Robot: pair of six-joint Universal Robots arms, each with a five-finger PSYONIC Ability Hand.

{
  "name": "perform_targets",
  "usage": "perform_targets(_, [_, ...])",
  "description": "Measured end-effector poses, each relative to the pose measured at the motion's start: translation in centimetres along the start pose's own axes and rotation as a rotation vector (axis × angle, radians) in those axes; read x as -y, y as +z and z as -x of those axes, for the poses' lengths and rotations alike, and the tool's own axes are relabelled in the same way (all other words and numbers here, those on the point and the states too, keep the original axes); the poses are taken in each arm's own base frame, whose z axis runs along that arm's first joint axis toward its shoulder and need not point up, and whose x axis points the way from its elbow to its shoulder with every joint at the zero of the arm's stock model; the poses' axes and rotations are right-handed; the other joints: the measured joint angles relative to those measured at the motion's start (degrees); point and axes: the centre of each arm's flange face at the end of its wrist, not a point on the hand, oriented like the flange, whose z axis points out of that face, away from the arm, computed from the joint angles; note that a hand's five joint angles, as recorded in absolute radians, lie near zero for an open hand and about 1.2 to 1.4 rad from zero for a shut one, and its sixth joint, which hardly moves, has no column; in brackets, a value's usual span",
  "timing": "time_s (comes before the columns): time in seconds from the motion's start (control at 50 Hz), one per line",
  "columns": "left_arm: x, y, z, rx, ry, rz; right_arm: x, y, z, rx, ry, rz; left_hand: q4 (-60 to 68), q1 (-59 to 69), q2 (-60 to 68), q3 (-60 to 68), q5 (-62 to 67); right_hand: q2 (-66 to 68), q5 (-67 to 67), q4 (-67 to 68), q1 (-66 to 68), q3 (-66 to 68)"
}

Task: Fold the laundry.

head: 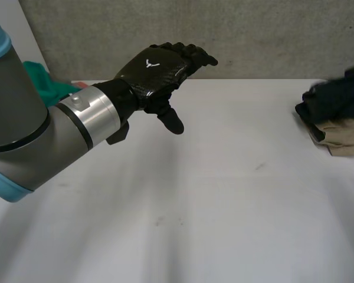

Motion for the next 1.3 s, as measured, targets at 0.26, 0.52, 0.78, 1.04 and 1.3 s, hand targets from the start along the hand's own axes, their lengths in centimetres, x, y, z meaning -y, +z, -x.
perform_targets(0.26, [-0.4, -0.1, -0.7, -0.004, -0.006, 0.014, -4.6, -7.5, -2.1, 0.053, -0.057, 0.151, 0.1, 0.0, 0.0, 0.0, 0.1, 0.0, 2.6, 0.2, 0.0, 0.3])
perform_targets(0.52, [0.1, -0.3, -1.0, -0.009, 0.0, 0.003, -1.1, -7.7, -4.2, -0.121, -0.018, 0.325, 0.1, 0.0, 0.0, 0.0, 0.1, -54.3, -51.3, -44.1, -44.8, -55.4])
perform_targets(0.78, [1.3, -0.8, -1.5, -0.013, 0.012, -0.026, 6.5, -11.5, -13.2, -0.479, -0.266, 0.641, 0.1, 0.0, 0.0, 0.0, 0.1, -54.3, -51.3, -44.1, -44.8, -55.4])
perform_targets(1.04, [3.9, -0.9, 1.4, 0.15, 0.064, -0.124, 19.7, -3.4, -11.4, -0.672, -0.589, 0.369, 0.1, 0.0, 0.0, 0.0, 0.1, -54.3, -51.4, -44.1, -44.8, -55.4])
perform_targets(1.3, [-0.5, -1.9, 20.2, 0.664, 0.314, -0.081, 25.7, -2.5, 17.2, 0.143, -0.098, 0.007, 1.6, 1.7, 1.7, 0.3, 0.2, -54.3, -51.5, -44.1, -44.8, -55.7])
